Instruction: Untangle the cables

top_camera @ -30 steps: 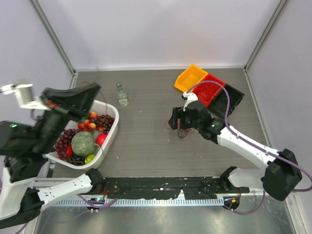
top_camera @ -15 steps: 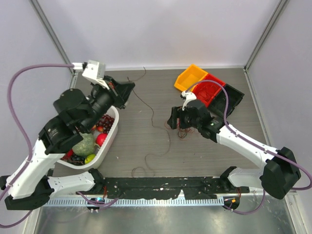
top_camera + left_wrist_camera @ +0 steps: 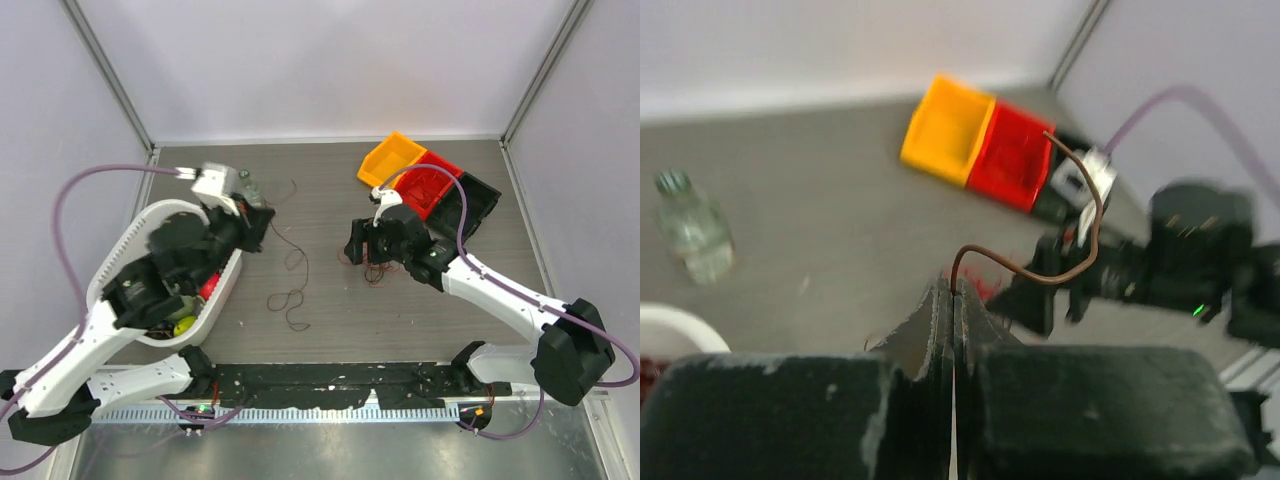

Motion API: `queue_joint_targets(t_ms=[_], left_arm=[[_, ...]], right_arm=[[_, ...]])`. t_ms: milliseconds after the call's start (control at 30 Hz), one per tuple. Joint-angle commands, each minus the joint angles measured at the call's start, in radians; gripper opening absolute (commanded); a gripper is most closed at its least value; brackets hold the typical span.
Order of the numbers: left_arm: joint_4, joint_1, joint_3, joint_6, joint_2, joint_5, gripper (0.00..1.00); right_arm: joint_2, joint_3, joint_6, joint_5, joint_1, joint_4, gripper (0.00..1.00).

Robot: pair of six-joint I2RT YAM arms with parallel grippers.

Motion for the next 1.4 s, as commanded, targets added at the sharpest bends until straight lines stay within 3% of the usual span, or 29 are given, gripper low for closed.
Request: queue_joint_targets(t_ms=[0, 200, 300, 633, 667, 767, 867, 1033, 1167, 1367], left_arm=[[-0.078, 0.002, -0.198, -0.199, -0.002, 0.052, 0.00], [0.005, 0.002, -0.535, -0.437, -0.024, 0.128, 0.00], [0.054, 0.002, -0.645, -0.489, 0.039, 0.094, 0.00], [-0.011, 0.020, -0.567, -0.498, 0.400, -0.060, 0.01], [-0.018, 0.022, -0.560, -0.494, 0.407, -0.052, 0.09], [-0.019, 0.023, -0.554, -0.456, 0.371, -0.004, 0.49], [-0.030, 0.023, -0.557, -0.425, 0.233, 0.026, 0.71], [-0.087, 0.023, -0.551, -0.360, -0.072, 0.008, 0.84], [-0.033, 0.026, -0.563, -0.275, -0.314, 0.034, 0.92], [-0.061, 0.025, -0.563, -0.293, -0.473, 0.025, 0.94]], right_arm=[[0.026, 0.034, -0.016, 0.012, 0.002, 0.031, 0.74], [0.052, 0.038, 0.003, 0.004, -0.001, 0.048, 0.74], [0.060, 0.035, 0.013, 0.001, 0.000, 0.049, 0.74], [0.100, 0.035, 0.032, -0.074, 0.038, 0.051, 0.73], [0.104, 0.037, 0.029, -0.077, 0.048, 0.051, 0.73], [0.144, 0.054, 0.001, -0.074, 0.101, 0.046, 0.74], [0.192, 0.083, -0.039, -0.060, 0.137, 0.034, 0.74], [0.305, 0.175, -0.063, -0.048, 0.148, 0.068, 0.74], [0.494, 0.348, -0.108, -0.091, 0.148, 0.020, 0.74], [0.748, 0.610, -0.136, -0.195, 0.148, -0.087, 0.74]])
